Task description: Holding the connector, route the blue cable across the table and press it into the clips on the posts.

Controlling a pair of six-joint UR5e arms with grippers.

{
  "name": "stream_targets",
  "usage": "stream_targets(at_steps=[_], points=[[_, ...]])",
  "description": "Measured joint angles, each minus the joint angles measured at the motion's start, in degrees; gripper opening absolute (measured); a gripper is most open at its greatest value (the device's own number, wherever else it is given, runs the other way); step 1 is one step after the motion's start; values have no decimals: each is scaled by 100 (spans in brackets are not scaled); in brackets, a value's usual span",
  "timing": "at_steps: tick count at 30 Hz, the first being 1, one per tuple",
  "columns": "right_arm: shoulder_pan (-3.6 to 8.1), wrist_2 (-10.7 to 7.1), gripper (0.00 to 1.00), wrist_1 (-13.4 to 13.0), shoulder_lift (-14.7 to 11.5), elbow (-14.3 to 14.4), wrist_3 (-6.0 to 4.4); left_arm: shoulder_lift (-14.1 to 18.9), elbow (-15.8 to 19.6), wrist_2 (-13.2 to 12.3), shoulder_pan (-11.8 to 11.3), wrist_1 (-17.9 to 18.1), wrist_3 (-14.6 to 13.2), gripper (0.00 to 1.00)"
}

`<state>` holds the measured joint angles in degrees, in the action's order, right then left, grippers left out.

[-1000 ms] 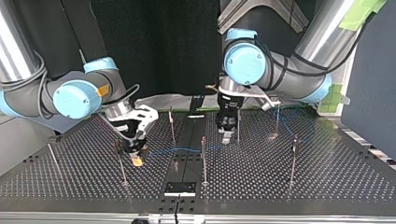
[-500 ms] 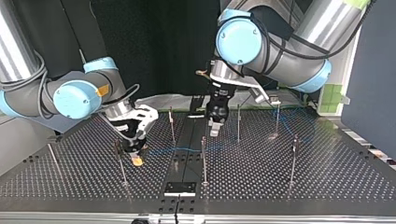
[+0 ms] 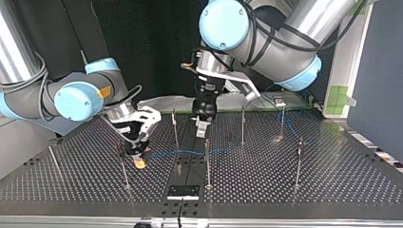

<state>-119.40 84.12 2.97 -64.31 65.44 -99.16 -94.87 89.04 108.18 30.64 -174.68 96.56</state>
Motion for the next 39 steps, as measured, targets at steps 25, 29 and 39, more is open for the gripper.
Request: stream_targets(at_steps=[25, 29, 39], points=[[16, 0, 0, 10, -1, 0, -1, -1156, -1243, 804, 468, -489, -99, 100], [17, 0, 0, 10, 0, 0, 0, -1379, -1466, 821, 477, -534, -103, 100], [17, 0, 0, 10, 0, 0, 0, -1923, -2065, 869, 441, -296, -111, 100]])
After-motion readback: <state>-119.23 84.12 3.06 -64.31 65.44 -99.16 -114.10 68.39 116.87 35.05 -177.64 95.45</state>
